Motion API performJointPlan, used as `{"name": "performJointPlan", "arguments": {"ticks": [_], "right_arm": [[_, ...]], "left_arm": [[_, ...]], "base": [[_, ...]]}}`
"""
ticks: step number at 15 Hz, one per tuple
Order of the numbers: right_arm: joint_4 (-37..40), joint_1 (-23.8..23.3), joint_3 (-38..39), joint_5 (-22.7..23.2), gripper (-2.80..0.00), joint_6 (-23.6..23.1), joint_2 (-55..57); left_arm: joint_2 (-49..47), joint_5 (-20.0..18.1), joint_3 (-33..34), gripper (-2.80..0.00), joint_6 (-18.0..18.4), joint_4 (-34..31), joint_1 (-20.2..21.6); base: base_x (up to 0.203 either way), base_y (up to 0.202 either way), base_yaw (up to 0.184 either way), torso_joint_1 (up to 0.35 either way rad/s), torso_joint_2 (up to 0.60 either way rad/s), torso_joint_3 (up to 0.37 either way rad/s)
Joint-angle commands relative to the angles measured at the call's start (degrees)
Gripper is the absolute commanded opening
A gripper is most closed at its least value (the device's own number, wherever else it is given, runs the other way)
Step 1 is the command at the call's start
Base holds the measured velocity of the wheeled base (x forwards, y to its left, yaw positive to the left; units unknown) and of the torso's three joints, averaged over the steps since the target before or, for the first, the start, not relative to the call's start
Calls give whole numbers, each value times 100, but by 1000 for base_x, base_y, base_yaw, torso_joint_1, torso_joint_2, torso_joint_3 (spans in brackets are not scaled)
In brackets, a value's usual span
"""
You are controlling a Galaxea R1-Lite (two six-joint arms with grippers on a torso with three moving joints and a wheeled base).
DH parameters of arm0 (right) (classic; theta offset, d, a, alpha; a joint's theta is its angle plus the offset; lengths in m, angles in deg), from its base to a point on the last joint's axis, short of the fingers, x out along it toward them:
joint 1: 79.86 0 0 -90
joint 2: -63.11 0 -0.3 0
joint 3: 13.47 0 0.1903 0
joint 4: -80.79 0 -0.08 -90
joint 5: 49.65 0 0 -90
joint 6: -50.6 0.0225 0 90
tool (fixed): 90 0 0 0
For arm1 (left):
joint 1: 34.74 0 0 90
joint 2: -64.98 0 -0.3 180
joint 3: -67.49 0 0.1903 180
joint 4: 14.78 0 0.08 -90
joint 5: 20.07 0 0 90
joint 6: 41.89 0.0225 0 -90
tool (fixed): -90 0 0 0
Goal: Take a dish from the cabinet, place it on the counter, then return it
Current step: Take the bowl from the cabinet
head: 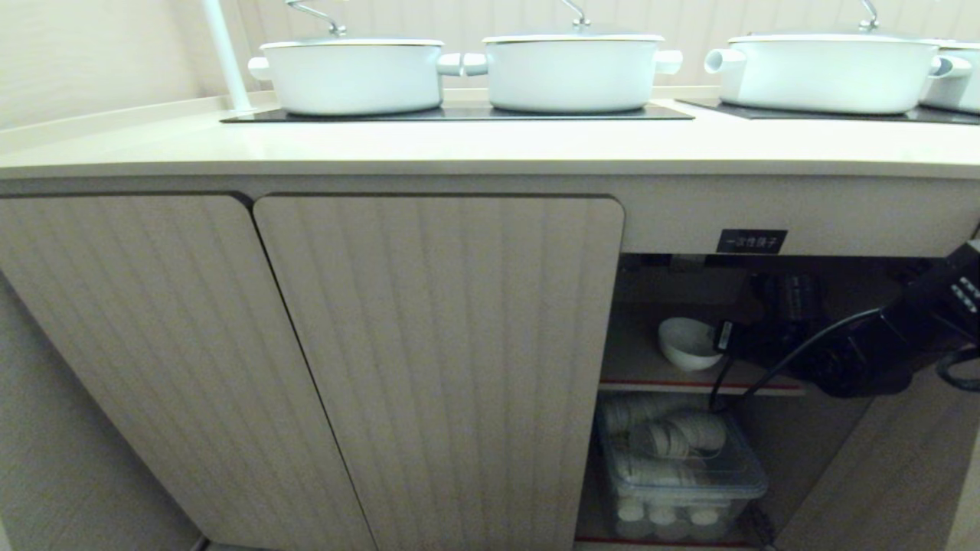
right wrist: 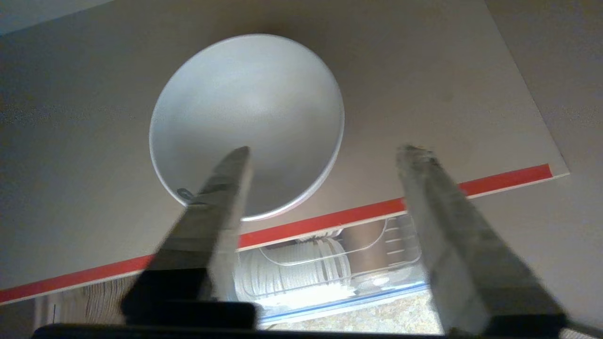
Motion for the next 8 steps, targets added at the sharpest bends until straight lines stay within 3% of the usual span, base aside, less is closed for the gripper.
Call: {"name": "performJointPlan", "arguments": {"ticks": [1, 8], "right_arm": [[-22, 2, 0, -8, 0, 9, -28], [40, -8, -297, -59, 0, 129, 97]], "left_arm": [[0, 0, -1, -280, -3, 4, -1], [0, 0, -1, -280, 0, 4, 4]], "base": [[0, 0, 0, 0, 0, 0], [0, 0, 0, 0, 0, 0]]}}
